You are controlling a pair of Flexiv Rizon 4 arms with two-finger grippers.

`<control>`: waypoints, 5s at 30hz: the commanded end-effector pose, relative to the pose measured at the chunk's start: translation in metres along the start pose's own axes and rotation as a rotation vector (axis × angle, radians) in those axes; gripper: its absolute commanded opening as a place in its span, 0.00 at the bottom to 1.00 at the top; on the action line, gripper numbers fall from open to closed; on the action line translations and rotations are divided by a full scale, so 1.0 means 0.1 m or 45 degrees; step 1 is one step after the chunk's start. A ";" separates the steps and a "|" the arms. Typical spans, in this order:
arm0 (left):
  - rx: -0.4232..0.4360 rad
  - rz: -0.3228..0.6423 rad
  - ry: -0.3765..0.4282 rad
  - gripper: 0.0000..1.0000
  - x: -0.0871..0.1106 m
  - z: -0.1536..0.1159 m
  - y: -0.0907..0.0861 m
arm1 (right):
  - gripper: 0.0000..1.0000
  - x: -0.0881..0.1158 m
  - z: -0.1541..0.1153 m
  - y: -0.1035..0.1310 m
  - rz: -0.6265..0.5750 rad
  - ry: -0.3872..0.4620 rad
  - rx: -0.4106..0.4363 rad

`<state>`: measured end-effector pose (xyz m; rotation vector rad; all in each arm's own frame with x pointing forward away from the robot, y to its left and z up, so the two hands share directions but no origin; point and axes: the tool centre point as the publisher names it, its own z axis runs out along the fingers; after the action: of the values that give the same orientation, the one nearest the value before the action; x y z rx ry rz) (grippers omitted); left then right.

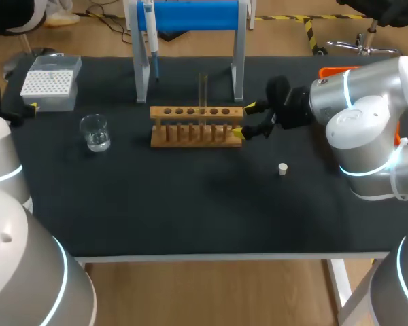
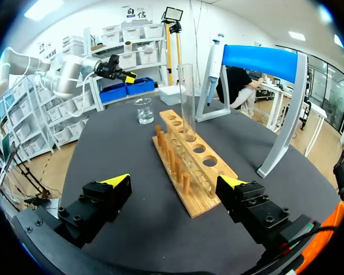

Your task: Invert the test tube, pick up the pipette, mount the tip to pipette, aspirate from beaker and dispense into the tube, eject the tip, return the pipette, and cap with the stopper.

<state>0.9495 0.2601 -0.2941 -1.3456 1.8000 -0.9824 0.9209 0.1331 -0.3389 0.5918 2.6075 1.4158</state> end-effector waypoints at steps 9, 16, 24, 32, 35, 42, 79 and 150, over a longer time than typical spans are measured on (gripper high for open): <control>0.007 0.004 -0.008 1.00 0.00 0.15 -0.07 | 1.00 -0.01 -0.01 0.00 0.000 0.006 0.003; -0.059 0.022 -0.023 1.00 -0.10 0.50 -0.23 | 1.00 -0.01 -0.01 0.00 0.000 0.006 0.003; -0.154 -0.002 -0.016 1.00 -0.23 0.83 -0.41 | 1.00 -0.01 -0.01 0.00 0.000 0.006 0.003; -0.279 -0.057 0.007 1.00 -0.24 1.16 -0.47 | 1.00 -0.01 -0.01 0.00 0.000 0.006 0.003; -0.325 -0.104 -0.008 1.00 -0.24 1.29 -0.43 | 1.00 -0.01 -0.01 0.00 0.000 0.006 0.003; -0.357 -0.196 -0.044 1.00 -0.25 1.50 -0.36 | 1.00 -0.01 -0.01 0.00 0.000 0.006 0.003; -0.371 -0.198 -0.097 0.53 -0.10 1.79 -0.39 | 1.00 -0.01 -0.01 0.00 0.000 0.006 0.003; -0.416 -0.185 -0.164 0.33 -0.32 2.12 -0.34 | 1.00 -0.01 -0.01 0.00 0.000 0.006 0.003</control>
<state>1.1496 0.2470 -0.3643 -1.7130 1.8308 -0.6790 0.9209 0.1331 -0.3389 0.5918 2.6075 1.4158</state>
